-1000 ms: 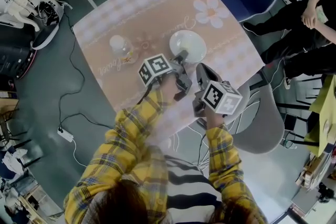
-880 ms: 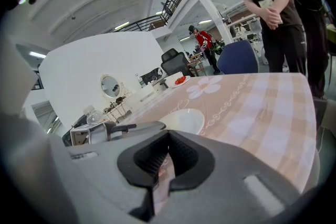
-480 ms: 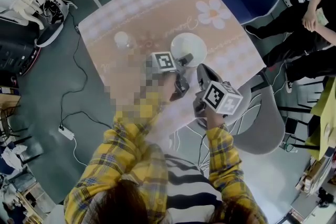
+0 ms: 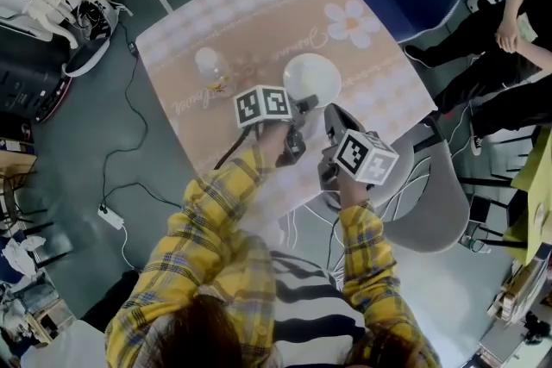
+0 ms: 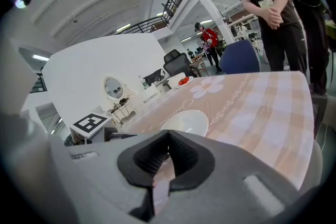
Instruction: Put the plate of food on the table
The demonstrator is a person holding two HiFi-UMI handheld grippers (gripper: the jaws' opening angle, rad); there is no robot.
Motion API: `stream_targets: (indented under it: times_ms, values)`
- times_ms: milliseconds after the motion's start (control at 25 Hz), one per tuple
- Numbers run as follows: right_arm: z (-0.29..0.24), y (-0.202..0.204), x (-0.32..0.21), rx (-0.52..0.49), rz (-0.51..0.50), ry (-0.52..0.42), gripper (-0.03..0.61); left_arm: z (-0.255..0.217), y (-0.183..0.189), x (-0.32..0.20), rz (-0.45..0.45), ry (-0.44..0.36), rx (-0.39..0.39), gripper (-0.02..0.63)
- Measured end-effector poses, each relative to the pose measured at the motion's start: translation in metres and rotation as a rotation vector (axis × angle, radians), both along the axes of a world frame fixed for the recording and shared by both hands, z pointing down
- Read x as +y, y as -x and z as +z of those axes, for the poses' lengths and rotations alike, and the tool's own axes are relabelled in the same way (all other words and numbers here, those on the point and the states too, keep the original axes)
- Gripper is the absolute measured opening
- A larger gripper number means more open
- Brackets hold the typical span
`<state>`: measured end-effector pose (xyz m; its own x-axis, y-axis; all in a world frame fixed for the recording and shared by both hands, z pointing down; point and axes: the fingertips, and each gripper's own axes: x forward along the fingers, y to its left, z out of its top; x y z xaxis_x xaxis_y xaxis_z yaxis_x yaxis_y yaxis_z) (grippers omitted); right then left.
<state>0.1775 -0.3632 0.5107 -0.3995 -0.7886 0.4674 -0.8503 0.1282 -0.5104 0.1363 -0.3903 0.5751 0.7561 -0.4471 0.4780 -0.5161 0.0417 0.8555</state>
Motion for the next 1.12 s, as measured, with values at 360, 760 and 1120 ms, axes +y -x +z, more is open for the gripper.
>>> stream_targets:
  times_ms: [360, 760, 1120]
  values:
    - [0.0, 0.006, 0.01, -0.001, -0.008, 0.006, -0.003, -0.012, 0.029, 0.031, -0.068, -0.147, -0.143, 0.174]
    - [-0.011, 0.025, 0.047, 0.029, -0.048, -0.035, -0.003, -0.063, 0.027, 0.073, 0.022, -0.482, -0.212, -0.003]
    - [-0.033, 0.033, 0.092, 0.031, -0.058, -0.103, -0.003, -0.087, 0.032, 0.125, 0.031, -0.592, -0.242, -0.003]
